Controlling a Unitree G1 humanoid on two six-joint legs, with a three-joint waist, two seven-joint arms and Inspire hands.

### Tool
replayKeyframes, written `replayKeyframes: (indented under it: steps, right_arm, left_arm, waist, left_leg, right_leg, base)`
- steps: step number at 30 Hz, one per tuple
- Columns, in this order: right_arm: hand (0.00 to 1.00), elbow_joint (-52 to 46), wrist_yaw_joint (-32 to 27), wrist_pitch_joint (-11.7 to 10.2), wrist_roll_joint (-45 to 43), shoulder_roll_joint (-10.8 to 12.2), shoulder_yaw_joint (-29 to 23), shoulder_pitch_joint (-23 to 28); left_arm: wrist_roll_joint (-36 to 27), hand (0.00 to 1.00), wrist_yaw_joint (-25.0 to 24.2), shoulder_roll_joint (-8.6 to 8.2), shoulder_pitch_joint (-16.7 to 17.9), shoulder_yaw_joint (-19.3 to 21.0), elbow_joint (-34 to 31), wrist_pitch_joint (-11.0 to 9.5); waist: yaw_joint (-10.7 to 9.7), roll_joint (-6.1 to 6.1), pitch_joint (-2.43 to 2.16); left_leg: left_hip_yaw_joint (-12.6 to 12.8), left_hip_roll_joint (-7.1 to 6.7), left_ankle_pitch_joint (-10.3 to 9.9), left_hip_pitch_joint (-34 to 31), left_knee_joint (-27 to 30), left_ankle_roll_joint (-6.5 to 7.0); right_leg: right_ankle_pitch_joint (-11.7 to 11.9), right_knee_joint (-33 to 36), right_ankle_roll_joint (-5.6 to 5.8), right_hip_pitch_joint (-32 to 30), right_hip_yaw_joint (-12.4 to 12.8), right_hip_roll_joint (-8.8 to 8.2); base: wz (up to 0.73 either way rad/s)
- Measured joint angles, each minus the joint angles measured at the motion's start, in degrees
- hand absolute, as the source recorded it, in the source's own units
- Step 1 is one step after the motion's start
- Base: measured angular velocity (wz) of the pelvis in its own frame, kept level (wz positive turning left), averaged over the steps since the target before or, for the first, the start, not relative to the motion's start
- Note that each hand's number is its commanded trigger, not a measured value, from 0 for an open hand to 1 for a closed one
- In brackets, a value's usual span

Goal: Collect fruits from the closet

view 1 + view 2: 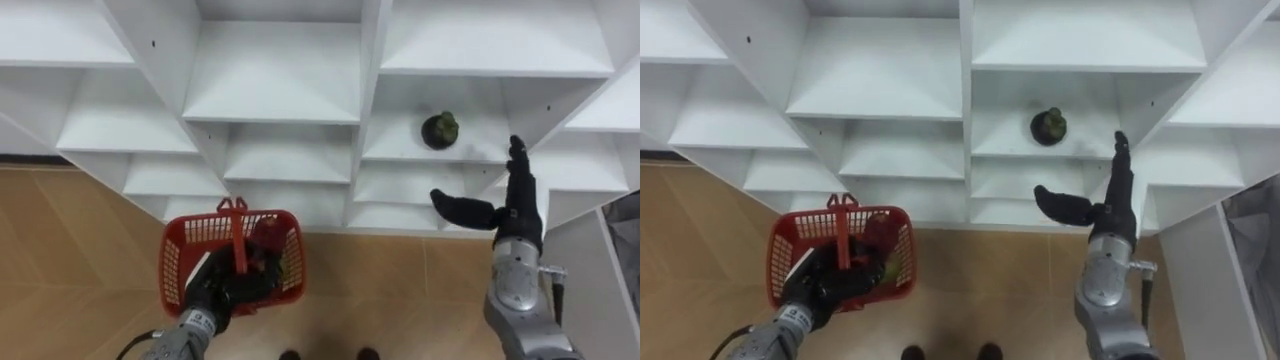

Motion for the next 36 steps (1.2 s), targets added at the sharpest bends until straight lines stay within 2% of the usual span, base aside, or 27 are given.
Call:
replayKeyframes:
  steps: [5, 17, 30, 36]
  right_arm:
    - [0.00, 1.5, -1.4, 0.0, 1.6, -1.8, -1.3, -2.1]
    - [0.00, 1.3, -4.3, 0.0, -1.1, -1.8, -1.6, -4.9]
    - [0.00, 1.2, -5.4, -0.4, -1.1, -1.8, -1.6, -5.0]
    - [0.00, 1.3, -6.9, -0.3, -0.9, -1.7, -1.5, -5.0]
  left_arm:
    - [0.0, 1.00, 1.1, -0.03, -0.8, 0.0, 2.0, 0.1]
    - [2.3, 1.00, 0.9, -0.08, -2.0, 0.0, 1.9, 0.1]
    - [2.1, 1.00, 0.9, -0.26, -2.2, -1.3, 2.1, 0.1]
    - [0.5, 1.00, 0.7, -0.27, -2.7, -2.8, 3.5, 0.1]
  waist:
    - [1.4, -0.19, 0.11]
    - [1.9, -0.48, 0.29]
    - [1.9, -0.40, 0.25]
    - [3.3, -0.10, 0.33]
  left_leg:
    - [-0.1, -0.15, 0.0, -2.8, 1.7, 0.00]
    - [0.1, 0.12, 0.0, -8.1, 5.5, -0.01]
    - [0.1, 0.18, -0.1, -8.5, 5.8, -0.03]
    - [0.0, 0.27, -0.1, -8.5, 5.9, -0.04]
  right_leg:
    - [-0.9, 2.7, -0.42, -3.1, -0.6, -0.88]
    - [-1.5, 7.2, -1.28, -8.8, -0.6, -1.52]
    - [-1.5, 7.5, -1.39, -9.1, -0.7, -1.60]
    - [-1.4, 7.4, -1.50, -9.0, -0.8, -1.57]
  base:
    - [0.06]
    - [0.00]
    - [0.00]
    - [0.00]
